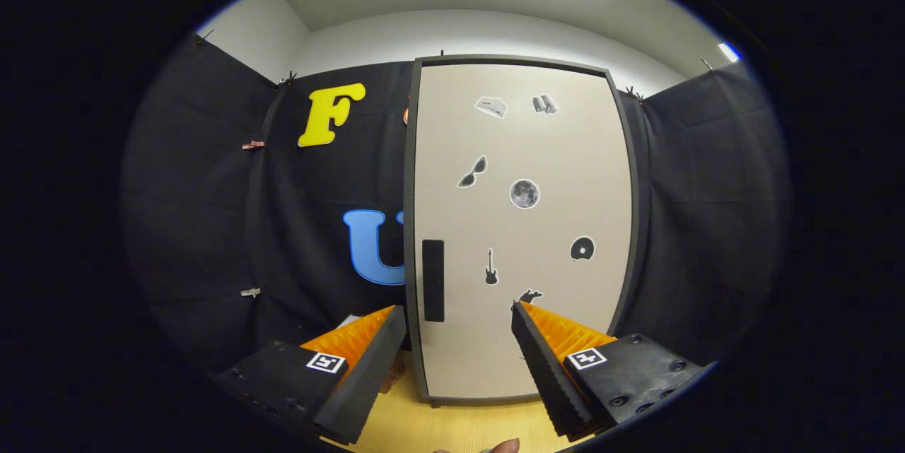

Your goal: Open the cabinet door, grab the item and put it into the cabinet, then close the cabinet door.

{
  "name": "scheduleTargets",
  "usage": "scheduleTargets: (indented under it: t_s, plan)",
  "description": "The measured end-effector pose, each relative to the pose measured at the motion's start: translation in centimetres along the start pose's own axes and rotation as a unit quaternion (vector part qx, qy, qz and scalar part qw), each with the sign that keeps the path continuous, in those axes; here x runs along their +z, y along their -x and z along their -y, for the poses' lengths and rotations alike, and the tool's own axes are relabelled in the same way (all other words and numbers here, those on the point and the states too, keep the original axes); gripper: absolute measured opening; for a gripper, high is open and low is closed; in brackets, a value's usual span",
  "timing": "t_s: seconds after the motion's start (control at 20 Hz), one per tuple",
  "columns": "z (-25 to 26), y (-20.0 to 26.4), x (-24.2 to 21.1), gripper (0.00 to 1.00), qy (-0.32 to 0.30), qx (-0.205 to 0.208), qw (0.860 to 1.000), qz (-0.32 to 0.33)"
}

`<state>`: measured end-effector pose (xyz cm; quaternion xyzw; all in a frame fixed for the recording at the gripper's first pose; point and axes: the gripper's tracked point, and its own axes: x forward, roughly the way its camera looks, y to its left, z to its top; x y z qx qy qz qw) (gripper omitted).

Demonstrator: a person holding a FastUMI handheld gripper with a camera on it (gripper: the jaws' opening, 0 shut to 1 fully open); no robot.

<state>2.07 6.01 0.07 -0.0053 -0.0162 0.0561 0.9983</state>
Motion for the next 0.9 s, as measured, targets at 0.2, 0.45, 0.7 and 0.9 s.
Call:
scheduleTargets:
  t_s: [0.2, 0.45, 0.7, 0.9]
  plan:
    - [-0.8, -3.8, -0.5, 0.97, -0.004, -0.005, 1.0, -0.001]
    - [-1.9, -9.3, -2.6, 0.97, 0.007, -0.002, 1.0, -0.016]
    - [-2.8, -13.6, -4.1, 0.97, 0.006, -0.004, 1.0, -0.011]
    - [-2.5, -16.0, -4.9, 0.77, 0.002, -0.021, 1.0, -0.01]
